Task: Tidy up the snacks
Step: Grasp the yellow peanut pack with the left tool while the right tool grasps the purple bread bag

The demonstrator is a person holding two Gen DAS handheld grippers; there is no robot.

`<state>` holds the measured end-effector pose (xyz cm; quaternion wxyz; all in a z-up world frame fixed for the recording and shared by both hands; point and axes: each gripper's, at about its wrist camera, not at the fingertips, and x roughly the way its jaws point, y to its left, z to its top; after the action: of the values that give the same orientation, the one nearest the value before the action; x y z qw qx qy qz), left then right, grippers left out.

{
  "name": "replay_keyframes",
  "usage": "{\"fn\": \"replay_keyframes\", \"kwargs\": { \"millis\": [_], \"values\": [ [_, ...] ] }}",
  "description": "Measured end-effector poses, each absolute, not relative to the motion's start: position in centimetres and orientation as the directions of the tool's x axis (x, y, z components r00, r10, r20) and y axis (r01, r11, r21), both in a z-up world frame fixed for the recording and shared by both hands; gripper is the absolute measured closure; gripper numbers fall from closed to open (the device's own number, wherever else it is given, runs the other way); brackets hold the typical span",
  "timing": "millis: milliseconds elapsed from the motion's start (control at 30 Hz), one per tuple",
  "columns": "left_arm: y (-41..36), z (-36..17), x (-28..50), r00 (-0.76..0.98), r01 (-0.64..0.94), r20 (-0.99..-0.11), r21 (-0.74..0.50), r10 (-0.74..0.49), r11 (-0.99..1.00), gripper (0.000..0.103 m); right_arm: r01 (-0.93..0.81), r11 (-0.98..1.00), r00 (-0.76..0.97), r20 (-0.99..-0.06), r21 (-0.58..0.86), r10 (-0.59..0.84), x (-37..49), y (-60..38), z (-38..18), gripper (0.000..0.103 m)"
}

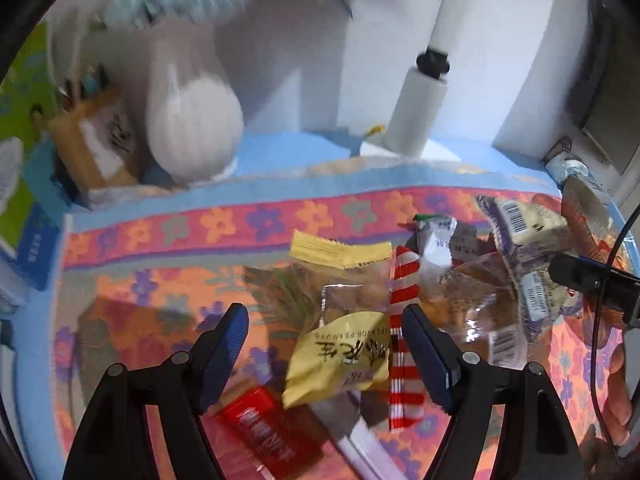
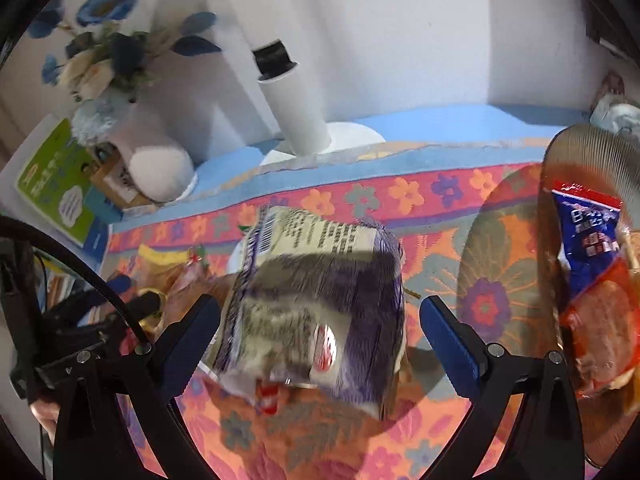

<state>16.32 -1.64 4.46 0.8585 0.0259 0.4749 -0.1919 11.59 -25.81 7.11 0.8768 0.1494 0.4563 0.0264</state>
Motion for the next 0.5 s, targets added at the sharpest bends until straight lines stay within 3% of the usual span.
{"fn": "replay_keyframes", "kwargs": {
  "millis": [100, 200, 267, 333, 500],
  "values": [
    [-1.7, 3.7, 16.7, 0.485, 0.341, -0.818, -0.150, -0.310, 0.928, 0.028, 0.090, 0.951, 0.566, -0.801, 0.295, 0.195, 12.3, -25.6, 6.3, 0.003],
    [-1.8, 3.3, 16.6, 0.472, 0.343, -0.823, -0.158, -0.315, 0.926, 0.034, 0.078, 0.956, 0.547, -0.814, 0.283, 0.196, 12.6, -25.2, 5.6, 0.015],
    [-2.2, 2.9, 16.3, 0.461, 0.349, -0.834, -0.144, -0.303, 0.926, 0.055, 0.073, 0.960, 0.564, -0.805, 0.270, 0.183, 12.4, -25.1, 5.6, 0.022],
    [-2.7, 2.3, 16.1, 0.452, 0.347, -0.845, -0.129, -0.286, 0.929, 0.056, 0.071, 0.963, 0.575, -0.799, 0.261, 0.174, 12.2, -25.0, 5.8, 0.034],
    [-2.9, 3.1, 15.2, 0.476, 0.350, -0.830, -0.123, -0.289, 0.929, 0.061, 0.073, 0.965, 0.596, -0.787, 0.253, 0.161, 11.5, -25.4, 6.1, 0.042]
  ]
}}
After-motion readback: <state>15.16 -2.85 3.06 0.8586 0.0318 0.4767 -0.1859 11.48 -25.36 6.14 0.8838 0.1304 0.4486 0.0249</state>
